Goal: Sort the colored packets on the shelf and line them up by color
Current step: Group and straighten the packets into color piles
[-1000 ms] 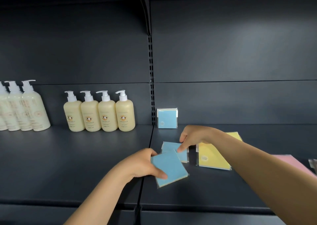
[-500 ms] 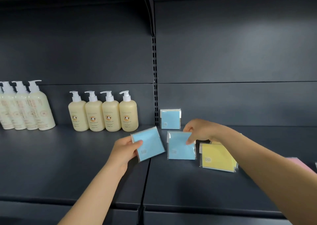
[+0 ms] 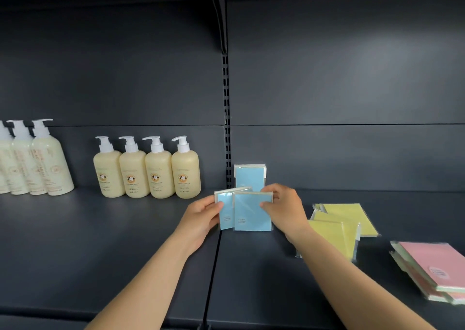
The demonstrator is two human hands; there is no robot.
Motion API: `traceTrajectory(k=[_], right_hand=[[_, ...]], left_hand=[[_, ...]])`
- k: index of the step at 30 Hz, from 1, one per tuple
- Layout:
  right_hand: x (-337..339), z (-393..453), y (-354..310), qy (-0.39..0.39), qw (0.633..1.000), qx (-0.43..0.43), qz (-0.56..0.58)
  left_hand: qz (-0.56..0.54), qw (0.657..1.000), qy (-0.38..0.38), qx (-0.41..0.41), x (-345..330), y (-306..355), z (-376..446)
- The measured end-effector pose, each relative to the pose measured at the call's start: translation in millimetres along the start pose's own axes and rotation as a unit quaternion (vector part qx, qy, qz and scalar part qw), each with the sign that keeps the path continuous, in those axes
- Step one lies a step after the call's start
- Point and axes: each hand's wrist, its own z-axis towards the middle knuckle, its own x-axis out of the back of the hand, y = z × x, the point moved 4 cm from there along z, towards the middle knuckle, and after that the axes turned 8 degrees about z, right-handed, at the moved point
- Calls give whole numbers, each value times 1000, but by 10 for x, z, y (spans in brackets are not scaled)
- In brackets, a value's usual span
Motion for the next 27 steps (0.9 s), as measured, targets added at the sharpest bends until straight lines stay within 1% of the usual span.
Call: traceTrajectory(k=[3, 7, 11, 14, 16, 19, 22, 24, 27], right_hand=[[-43, -19, 41, 17, 1000, 10, 21], [-108, -56, 64, 10, 999, 22, 29], [-134, -72, 59, -3, 997, 19, 72], [-138, -74, 79, -6, 997, 6, 81], [-141, -80, 102, -8, 997, -1, 74], [-152, -86, 124, -10, 998, 6, 66], [-177, -84, 168, -4, 998, 3, 65], [-190, -79, 184, 15, 996, 3, 84], [-240, 4, 162, 76, 989, -8, 127]], left_hand=[[63, 997, -34, -26, -98, 14, -21], [125, 989, -66, -50, -173, -4, -39], [148, 986, -53, -45, -186, -23, -26], [151, 986, -53, -48, -189, -34, -22], [164, 984, -37, -60, -174, -26, -18], [201, 976, 10, -85, -133, 4, -12], [207, 973, 42, -94, -109, -1, -11], [209, 971, 57, -100, -143, -16, 16], [216, 965, 98, -111, -240, -31, 161]])
